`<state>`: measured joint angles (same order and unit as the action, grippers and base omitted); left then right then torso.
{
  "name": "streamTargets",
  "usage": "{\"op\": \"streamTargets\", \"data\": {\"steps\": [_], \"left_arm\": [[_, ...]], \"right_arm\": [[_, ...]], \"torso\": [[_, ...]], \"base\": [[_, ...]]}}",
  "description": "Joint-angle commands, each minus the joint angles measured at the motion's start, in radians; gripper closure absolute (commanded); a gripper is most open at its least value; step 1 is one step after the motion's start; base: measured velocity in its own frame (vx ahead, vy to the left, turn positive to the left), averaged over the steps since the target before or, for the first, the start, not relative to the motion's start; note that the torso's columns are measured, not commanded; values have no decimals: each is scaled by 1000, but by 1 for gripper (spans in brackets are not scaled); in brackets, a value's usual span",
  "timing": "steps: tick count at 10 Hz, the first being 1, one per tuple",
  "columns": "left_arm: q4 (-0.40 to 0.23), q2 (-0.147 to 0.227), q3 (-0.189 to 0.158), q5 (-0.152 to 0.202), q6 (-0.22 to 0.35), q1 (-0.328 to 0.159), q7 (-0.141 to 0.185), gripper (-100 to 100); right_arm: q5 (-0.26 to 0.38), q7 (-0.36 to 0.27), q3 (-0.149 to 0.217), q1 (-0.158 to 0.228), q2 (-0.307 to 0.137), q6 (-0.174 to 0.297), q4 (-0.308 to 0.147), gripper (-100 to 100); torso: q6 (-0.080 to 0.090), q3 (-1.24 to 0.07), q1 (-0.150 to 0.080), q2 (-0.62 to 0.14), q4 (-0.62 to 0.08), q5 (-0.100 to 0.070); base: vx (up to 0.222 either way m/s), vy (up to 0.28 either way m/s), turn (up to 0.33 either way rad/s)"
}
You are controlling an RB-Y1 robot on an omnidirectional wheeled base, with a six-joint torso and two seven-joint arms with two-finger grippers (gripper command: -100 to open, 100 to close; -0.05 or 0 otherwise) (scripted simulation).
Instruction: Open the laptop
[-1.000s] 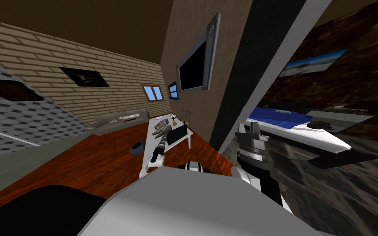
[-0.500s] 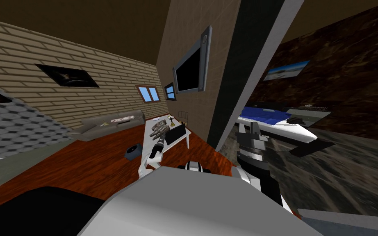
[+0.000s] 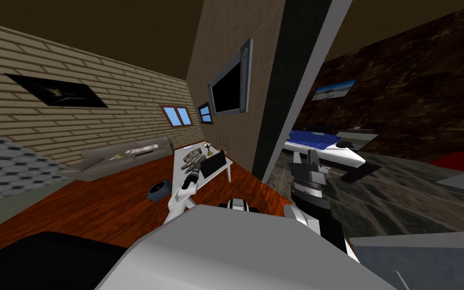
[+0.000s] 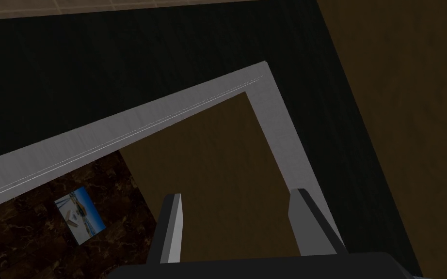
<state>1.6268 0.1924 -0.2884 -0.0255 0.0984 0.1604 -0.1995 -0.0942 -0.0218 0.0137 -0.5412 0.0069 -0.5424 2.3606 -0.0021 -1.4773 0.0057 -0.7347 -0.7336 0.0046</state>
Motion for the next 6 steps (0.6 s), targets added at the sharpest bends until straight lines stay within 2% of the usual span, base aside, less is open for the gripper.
{"op": "streamTargets", "data": {"steps": [1, 2, 3, 4, 5, 6], "left_arm": [[-25, 19, -24, 15, 76, -30, 18, 100], [-25, 19, -24, 15, 83, -30, 18, 100], [-40, 45, -46, 33, 120, -61, 37, 100], [-40, 45, -46, 33, 141, -61, 37, 100], [-56, 71, -67, 51, 169, -91, 55, 100], [-56, 71, -67, 51, 197, -91, 55, 100]], "right_arm": [[0, 0, 0, 0, 0, 0, 0, 0], [0, 0, 0, 0, 0, 0, 0, 0], [0, 0, 0, 0, 0, 0, 0, 0], [0, 0, 0, 0, 0, 0, 0, 0], [0, 0, 0, 0, 0, 0, 0, 0], [0, 0, 0, 0, 0, 0, 0, 0]], "torso": [[1, 0, 0, 0, -1, 0], [0, 0, -1, -1, 0, 1], [-1, 0, -1, 0, 1, 0], [2, 0, 0, 0, 0, 0], [1, 0, -1, 0, 0, 1], [3, 0, -2, -1, -1, 0]], "base": [[-52, 26, -105], [-19, 17, -18], [-54, 10, -157], [-56, 16, -113], [-70, 11, -194], [-56, 24, -111]]}}
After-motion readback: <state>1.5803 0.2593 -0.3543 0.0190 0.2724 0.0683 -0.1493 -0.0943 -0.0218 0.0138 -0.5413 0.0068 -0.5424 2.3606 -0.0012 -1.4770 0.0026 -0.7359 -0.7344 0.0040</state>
